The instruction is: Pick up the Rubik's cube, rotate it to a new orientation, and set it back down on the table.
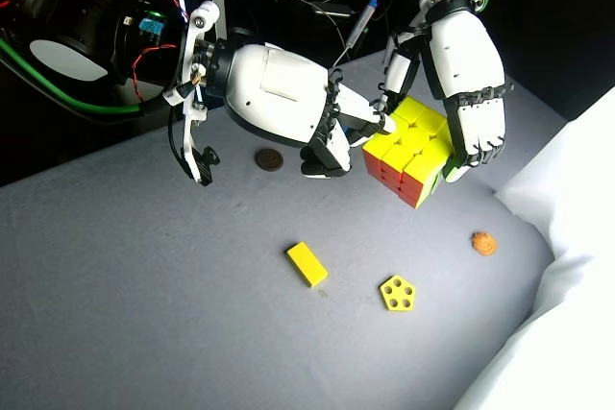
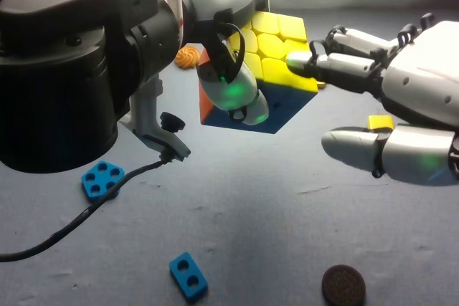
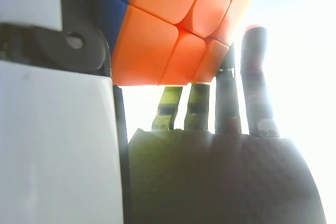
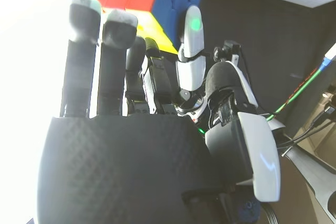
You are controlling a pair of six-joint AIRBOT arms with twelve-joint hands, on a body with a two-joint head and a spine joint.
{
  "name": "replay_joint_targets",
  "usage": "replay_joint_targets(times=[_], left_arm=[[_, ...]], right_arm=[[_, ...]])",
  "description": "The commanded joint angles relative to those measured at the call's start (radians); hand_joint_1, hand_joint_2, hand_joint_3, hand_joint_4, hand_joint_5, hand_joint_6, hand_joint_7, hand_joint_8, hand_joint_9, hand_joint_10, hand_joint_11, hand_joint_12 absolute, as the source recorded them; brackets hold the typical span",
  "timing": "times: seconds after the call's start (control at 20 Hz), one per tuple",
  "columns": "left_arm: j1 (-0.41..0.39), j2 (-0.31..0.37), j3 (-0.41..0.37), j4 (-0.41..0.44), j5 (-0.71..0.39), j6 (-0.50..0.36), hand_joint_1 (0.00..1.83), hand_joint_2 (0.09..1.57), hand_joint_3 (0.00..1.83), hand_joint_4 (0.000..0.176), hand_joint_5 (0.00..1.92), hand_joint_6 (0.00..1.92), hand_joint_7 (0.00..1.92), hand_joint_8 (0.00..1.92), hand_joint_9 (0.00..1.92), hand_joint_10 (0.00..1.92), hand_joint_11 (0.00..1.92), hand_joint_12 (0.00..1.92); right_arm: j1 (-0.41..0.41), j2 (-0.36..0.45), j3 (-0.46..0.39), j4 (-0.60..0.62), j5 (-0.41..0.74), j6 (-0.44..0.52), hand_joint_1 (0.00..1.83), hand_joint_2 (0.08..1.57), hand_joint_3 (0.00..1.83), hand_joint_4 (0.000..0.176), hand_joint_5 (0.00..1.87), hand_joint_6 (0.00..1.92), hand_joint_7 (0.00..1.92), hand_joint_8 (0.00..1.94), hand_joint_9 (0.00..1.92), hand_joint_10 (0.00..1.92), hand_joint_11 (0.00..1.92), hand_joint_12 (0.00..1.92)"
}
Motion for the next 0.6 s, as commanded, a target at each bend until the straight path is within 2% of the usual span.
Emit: replay_joint_targets(times=[0.0, 0.1, 0.2, 0.35, 0.4, 0.55], left_arm=[[-0.018, 0.007, 0.001, 0.076, 0.008, -0.003, 1.07, 1.11, 0.01, 0.0, 0.15, 1.5, 0.09, 1.69, 0.19, 1.76, 0.24, 1.83], [-0.019, 0.007, 0.002, 0.076, 0.008, -0.003, 1.14, 1.11, 0.0, 0.0, 0.21, 1.5, 0.15, 1.65, 0.21, 1.73, 0.23, 1.82], [-0.019, 0.007, 0.003, 0.076, 0.008, -0.003, 1.1, 1.09, 0.0, 0.0, 0.21, 1.42, 0.12, 1.65, 0.19, 1.74, 0.25, 1.83], [-0.018, 0.007, 0.003, 0.076, 0.008, -0.003, 1.09, 1.1, 0.0, 0.0, 0.16, 1.49, 0.08, 1.67, 0.19, 1.77, 0.27, 1.84], [-0.018, 0.007, 0.003, 0.076, 0.008, -0.003, 1.12, 1.1, 0.0, 0.0, 0.18, 1.49, 0.12, 1.64, 0.2, 1.74, 0.26, 1.81], [-0.019, 0.007, 0.003, 0.076, 0.008, -0.003, 1.12, 1.07, 0.0, 0.0, 0.2, 1.45, 0.14, 1.62, 0.22, 1.71, 0.27, 1.78]], right_arm=[[0.011, 0.004, 0.001, -0.007, 0.107, -0.01, 0.0, 1.37, 0.0, 0.0, 0.18, 0.01, 0.77, 1.89, 0.89, 1.92, 0.75, 1.92], [0.008, 0.008, 0.001, 0.01, 0.105, -0.035, 0.0, 1.36, 0.0, 0.0, 0.19, 0.01, 0.78, 1.84, 0.86, 1.92, 0.71, 1.92], [0.008, 0.012, 0.001, 0.01, 0.104, -0.036, 0.0, 1.36, 0.0, 0.0, 0.19, 0.01, 0.79, 1.83, 0.87, 1.92, 0.7, 1.92], [0.01, 0.011, 0.001, 0.022, 0.083, -0.046, 0.0, 1.36, 0.0, 0.0, 0.2, 0.01, 0.82, 1.82, 0.89, 1.92, 0.7, 1.92], [0.012, 0.008, 0.001, 0.029, 0.068, -0.057, 0.0, 1.36, 0.0, 0.0, 0.2, 0.01, 0.8, 1.83, 0.86, 1.92, 0.71, 1.92], [0.019, -0.026, 0.005, 0.086, 0.036, -0.129, 0.0, 1.36, 0.0, 0.0, 0.21, 0.01, 0.81, 1.8, 0.88, 1.92, 0.72, 1.92]])
